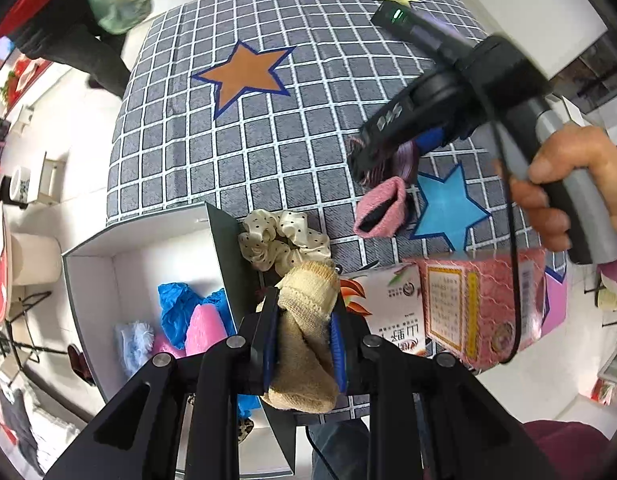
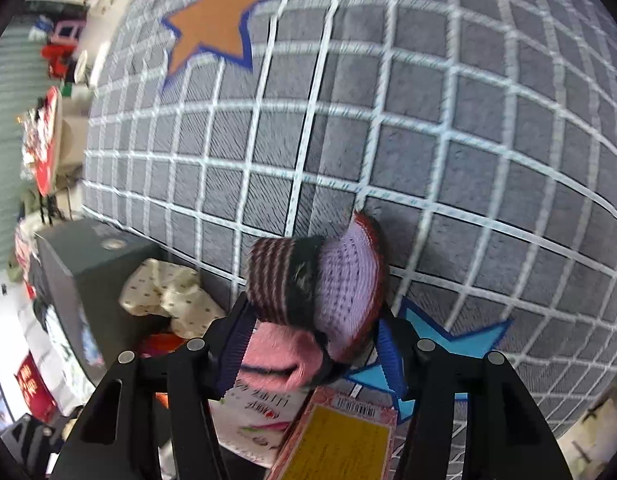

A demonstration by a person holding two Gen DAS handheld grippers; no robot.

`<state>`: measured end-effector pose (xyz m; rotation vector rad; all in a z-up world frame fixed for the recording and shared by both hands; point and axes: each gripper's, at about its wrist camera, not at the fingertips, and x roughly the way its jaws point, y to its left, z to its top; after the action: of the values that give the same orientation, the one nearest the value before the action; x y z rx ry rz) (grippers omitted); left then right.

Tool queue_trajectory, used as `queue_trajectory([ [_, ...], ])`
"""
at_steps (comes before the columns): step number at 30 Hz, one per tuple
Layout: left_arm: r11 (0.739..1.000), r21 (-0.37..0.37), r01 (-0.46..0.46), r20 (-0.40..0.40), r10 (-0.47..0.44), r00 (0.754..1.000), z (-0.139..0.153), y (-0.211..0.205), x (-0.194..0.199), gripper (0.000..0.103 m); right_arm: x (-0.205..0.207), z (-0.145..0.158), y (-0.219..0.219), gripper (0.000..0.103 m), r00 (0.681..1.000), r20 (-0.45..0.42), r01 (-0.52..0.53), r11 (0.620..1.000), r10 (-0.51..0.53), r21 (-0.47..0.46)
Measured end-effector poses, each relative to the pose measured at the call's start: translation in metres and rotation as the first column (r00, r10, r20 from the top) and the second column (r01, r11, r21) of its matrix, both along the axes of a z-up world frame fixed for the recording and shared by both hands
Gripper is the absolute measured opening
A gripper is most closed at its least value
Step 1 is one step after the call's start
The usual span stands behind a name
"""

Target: Organize soft objects

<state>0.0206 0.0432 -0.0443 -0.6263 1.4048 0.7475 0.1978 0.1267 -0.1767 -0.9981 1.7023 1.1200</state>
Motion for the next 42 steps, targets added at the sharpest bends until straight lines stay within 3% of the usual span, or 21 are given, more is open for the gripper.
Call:
queue_trajectory([
  [10, 0.999, 0.019, 0.04, 0.083, -0.041, 0.996, 0.013, -0.014, -0.02, 0.025, 0.024, 0.115, -0.044, 0.058, 0.982, -0.035, 0.188, 0.956, -0.185, 0.224],
  [17, 0.998, 0.038, 0.04, 0.13, -0.045, 0.991, 0.018, -0.023, -0.051, 0.025, -0.013, 0.168, -0.087, 0.058, 0.969, -0.002, 0.235, 0.913, -0.249, 0.334],
  [31, 0.994, 0.112, 0.016, 0.118, -0.029, 0.993, 0.028, -0.041, -0.143, 0.025, -0.139, 0.183, -0.13, 0.058, 0.976, -0.019, 0.206, 0.896, -0.216, 0.393],
  [42, 0.989, 0.146, 0.02, 0.117, -0.037, 0.992, 0.03, -0.045, -0.171, 0.025, -0.2, 0.177, -0.138, 0.058, 0.991, 0.022, 0.114, 0.922, -0.131, 0.37],
])
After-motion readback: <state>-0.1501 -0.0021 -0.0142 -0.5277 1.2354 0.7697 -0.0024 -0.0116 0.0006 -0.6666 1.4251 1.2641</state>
